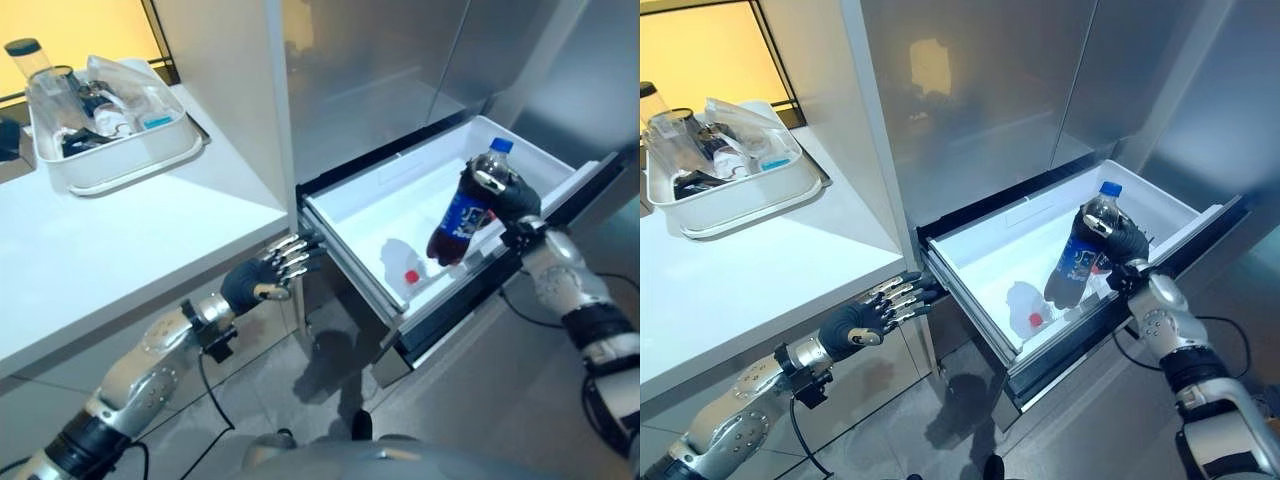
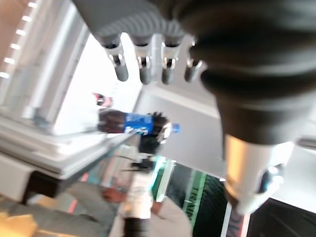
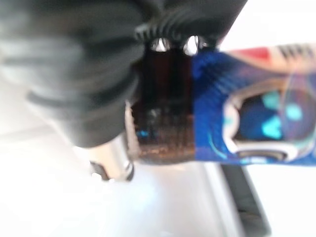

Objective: Take the drinks into the refrigerator

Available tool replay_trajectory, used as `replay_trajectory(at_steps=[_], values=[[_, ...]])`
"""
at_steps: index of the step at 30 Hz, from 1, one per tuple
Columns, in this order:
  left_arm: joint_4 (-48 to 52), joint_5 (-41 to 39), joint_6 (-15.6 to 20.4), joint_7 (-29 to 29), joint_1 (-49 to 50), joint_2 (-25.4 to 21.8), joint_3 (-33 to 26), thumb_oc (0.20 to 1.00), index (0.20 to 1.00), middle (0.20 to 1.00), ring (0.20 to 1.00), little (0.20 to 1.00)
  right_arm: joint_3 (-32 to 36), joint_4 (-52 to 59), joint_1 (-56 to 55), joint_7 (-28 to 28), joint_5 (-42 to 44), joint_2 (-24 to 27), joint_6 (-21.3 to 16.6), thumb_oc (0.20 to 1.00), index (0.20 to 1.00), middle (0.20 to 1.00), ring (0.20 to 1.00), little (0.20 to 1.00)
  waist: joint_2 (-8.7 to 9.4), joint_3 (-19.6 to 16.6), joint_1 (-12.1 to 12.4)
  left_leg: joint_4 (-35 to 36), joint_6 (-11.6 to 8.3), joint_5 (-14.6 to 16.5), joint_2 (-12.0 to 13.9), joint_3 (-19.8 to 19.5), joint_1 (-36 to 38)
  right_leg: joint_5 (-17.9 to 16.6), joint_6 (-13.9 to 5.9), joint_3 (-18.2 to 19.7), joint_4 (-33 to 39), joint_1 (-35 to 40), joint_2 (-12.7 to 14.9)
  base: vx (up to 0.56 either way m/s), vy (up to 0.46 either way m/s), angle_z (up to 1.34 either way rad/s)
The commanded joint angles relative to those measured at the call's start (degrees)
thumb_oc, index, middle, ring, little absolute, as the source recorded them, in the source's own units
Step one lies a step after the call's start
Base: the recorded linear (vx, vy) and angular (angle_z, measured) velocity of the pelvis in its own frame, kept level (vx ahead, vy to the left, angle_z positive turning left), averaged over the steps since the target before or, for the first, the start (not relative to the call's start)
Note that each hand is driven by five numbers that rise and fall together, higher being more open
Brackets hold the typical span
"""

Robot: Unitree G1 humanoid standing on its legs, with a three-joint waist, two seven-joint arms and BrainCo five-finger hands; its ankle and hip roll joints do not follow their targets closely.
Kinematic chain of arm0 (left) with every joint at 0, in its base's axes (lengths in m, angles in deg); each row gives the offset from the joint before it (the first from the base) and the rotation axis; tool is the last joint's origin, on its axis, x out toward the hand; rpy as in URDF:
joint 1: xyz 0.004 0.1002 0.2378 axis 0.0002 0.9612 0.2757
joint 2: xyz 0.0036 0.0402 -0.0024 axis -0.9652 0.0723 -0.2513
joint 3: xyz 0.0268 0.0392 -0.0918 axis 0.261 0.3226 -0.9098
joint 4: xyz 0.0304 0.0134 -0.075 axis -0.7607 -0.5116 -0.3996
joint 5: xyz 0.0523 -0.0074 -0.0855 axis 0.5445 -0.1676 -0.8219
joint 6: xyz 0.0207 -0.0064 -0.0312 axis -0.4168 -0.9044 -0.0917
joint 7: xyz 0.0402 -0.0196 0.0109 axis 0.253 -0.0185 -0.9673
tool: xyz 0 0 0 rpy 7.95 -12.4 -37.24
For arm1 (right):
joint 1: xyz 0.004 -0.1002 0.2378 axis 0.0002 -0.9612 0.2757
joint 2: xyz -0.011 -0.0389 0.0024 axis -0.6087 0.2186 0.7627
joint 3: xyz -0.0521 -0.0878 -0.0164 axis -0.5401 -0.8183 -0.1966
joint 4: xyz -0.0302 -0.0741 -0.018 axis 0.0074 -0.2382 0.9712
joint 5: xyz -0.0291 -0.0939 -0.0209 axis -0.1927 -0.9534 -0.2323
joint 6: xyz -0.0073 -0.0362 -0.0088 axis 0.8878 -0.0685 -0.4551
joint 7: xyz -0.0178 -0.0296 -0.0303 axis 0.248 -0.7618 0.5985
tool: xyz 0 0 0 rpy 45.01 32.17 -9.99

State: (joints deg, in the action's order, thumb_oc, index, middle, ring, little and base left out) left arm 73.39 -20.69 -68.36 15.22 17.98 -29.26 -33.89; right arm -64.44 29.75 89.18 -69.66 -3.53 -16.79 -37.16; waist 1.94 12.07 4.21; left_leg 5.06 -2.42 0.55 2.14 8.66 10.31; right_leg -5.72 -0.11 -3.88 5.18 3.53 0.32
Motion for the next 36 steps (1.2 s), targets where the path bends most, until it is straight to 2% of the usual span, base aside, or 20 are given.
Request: replay_trajectory(at_steps=[1, 3, 5, 15, 23, 31, 36], values=[[3.9, -4.0, 4.0, 2.1, -2.0, -3.9, 0.9, 1.0, 1.0, 1.0, 1.0, 1.0, -3.1, -2.2, 19.4, 1.1, -2.4, 6.6, -3.8, 0.2, 0.2, 0.2, 0.2, 0.2, 1.55, 1.9, 2.7, -0.2, 0.37, 1.1, -0.2, -2.8, -2.1, 3.1, -5.85, -2.7, -8.3, -3.3, 2.2, -0.1, -0.016, 0.02], [3.9, -4.0, 4.0, 2.1, -2.0, -3.8, 0.7, 1.0, 1.0, 1.0, 1.0, 1.0, -3.5, -2.4, 19.9, 1.2, -2.3, 6.6, -3.8, 0.2, 0.2, 0.2, 0.2, 0.2, 1.46, 1.9, 2.6, -0.2, 0.37, 1.0, -0.2, -2.8, -2.2, 3.1, -5.84, -2.8, -8.4, -3.5, 2.2, -0.08, -0.011, 0.03], [4.9, -4.5, 4.5, 2.3, -3.2, -6.2, 1.8, 1.0, 1.0, 1.0, 1.0, 1.0, -9.1, -6.2, 27.5, 1.0, -5.3, 8.5, -3.5, 0.2, 0.2, 0.2, 0.2, 0.2, 1.27, 4.1, 3.2, -0.7, 0.27, -0.2, 0.0, -3.3, -5.0, 2.7, -5.71, -3.1, -9.6, -6.6, 2.0, -0.14, -0.022, 0.11], [6.6, -4.5, 5.7, 1.9, -5.1, -9.7, 3.2, 1.0, 1.0, 1.0, 1.0, 1.0, -20.1, -7.2, 37.3, 1.4, -12.5, 9.3, -2.9, 0.2, 0.2, 0.2, 0.2, 0.2, 1.08, 10.0, 4.0, -2.7, -0.06, -2.3, 0.8, -4.5, -12.3, 2.2, -5.48, -3.6, -13.3, -14.3, 2.0, -0.08, -0.02, 0.12], [7.3, -3.9, 7.1, 0.6, -8.3, -10.5, 5.1, 1.0, 1.0, 1.0, 1.0, 1.0, -26.3, -5.6, 40.7, 1.6, -17.5, 8.9, -2.4, 0.2, 0.2, 0.2, 0.2, 0.2, 1.48, 13.4, 4.0, -3.8, -0.34, -3.2, 1.0, -4.8, -15.9, 1.8, -5.42, -3.4, -14.6, -17.9, 1.8, -0.05, -0.025, 0.04], [7.4, -2.4, 8.6, -1.4, -11.2, -9.6, 6.1, 1.0, 1.0, 1.0, 1.0, 1.0, -32.2, -7.9, 40.3, 2.0, -30.7, 9.0, -1.8, 0.2, 0.2, 0.2, 0.2, 0.2, 1.39, 17.7, 4.2, -4.1, -0.87, -4.2, 1.2, -5.5, -19.1, 1.4, -5.38, -3.8, -15.2, -20.8, 1.5, -0.04, -0.024, -0.01], [7.4, -1.7, 9.5, -2.4, -10.9, -8.9, 5.3, 1.0, 1.0, 1.0, 1.0, 1.0, -33.7, -8.4, 38.6, 2.9, -35.0, 9.1, -1.5, 0.2, 0.2, 0.2, 0.2, 0.2, 1.42, 17.7, 4.1, -3.8, -0.98, -4.5, 1.3, -5.9, -21.3, 1.3, -5.3, -4.1, -15.5, -23.2, 1.5, -0.03, -0.021, 0.06]])
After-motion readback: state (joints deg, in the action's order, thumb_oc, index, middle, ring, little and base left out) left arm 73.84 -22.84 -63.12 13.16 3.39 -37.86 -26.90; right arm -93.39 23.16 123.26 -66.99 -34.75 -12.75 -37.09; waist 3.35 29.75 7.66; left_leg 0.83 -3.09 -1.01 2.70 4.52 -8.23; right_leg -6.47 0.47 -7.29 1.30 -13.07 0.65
